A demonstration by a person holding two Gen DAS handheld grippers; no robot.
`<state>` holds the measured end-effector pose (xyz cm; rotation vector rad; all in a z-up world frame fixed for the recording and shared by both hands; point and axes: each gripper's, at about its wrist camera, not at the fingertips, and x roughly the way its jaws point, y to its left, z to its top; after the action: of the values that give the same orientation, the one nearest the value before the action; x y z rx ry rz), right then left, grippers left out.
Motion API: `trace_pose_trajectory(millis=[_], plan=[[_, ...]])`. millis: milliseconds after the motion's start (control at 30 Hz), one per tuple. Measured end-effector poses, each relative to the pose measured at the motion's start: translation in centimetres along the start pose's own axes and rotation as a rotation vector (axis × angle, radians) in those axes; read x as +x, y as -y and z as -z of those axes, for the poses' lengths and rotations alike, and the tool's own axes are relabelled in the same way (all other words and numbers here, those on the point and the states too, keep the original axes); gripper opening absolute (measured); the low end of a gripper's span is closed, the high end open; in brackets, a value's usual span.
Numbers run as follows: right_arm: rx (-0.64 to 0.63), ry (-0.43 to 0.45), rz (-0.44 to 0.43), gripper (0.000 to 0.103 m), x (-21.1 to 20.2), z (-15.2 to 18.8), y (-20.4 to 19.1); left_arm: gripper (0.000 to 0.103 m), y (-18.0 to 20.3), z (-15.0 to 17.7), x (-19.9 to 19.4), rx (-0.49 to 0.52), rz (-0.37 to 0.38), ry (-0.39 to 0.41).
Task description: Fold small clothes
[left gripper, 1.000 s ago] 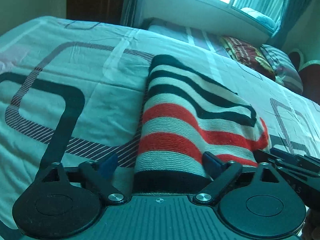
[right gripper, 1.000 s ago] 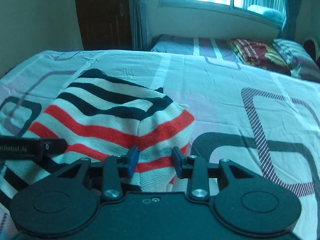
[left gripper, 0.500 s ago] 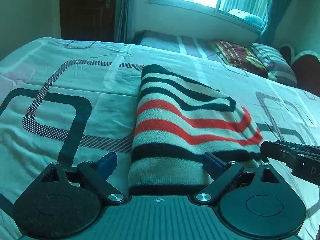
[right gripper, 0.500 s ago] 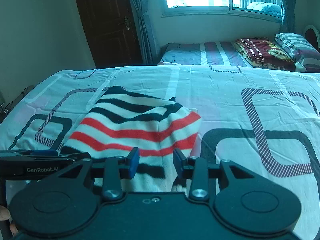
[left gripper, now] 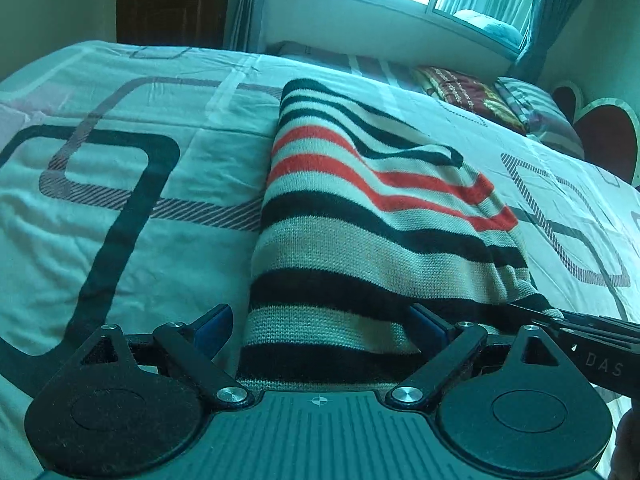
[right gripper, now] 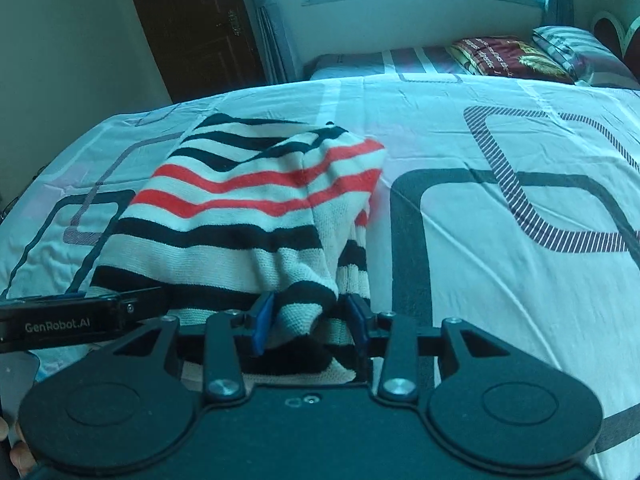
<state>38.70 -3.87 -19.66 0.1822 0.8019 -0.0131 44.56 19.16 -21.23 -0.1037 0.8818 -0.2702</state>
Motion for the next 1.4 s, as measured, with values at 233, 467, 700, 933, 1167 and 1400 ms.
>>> trace_pose_trajectory(millis=[233,467,700,933,1167,1400], plan=[[0.051,0.025,0.02,0.042,-1.8,0.0,-0.2,0.093,0.2,0.2,-1.5,0.025,-0.006,0.012],[0.147,-0.046,0.041,0.048,-0.6,1.1,0.9,0.093,0.2,0.3,-2.1,0.078,-0.045,-0.031],[0.174,-0.003,0.056,0.049,-3.4,0.9,0.1,0.103,0.7,-0.3,-2.9,0.102,-0.093,-0.07],[0.145,0.037,0.069,0.049,-6.0,1.2,-0.2,0.103,1.3,-0.4,-4.0,0.11,-0.207,-0.078],[0.127,0.076,0.089,0.054,-9.7,2.0,-0.2,0.103,2.5,-0.7,-7.2,0.174,-0.297,-0.063],[0.103,0.111,0.071,0.058,-14.2,3.2,-1.1,0.103,5.1,0.4,-14.5,0.295,-0.29,0.144]])
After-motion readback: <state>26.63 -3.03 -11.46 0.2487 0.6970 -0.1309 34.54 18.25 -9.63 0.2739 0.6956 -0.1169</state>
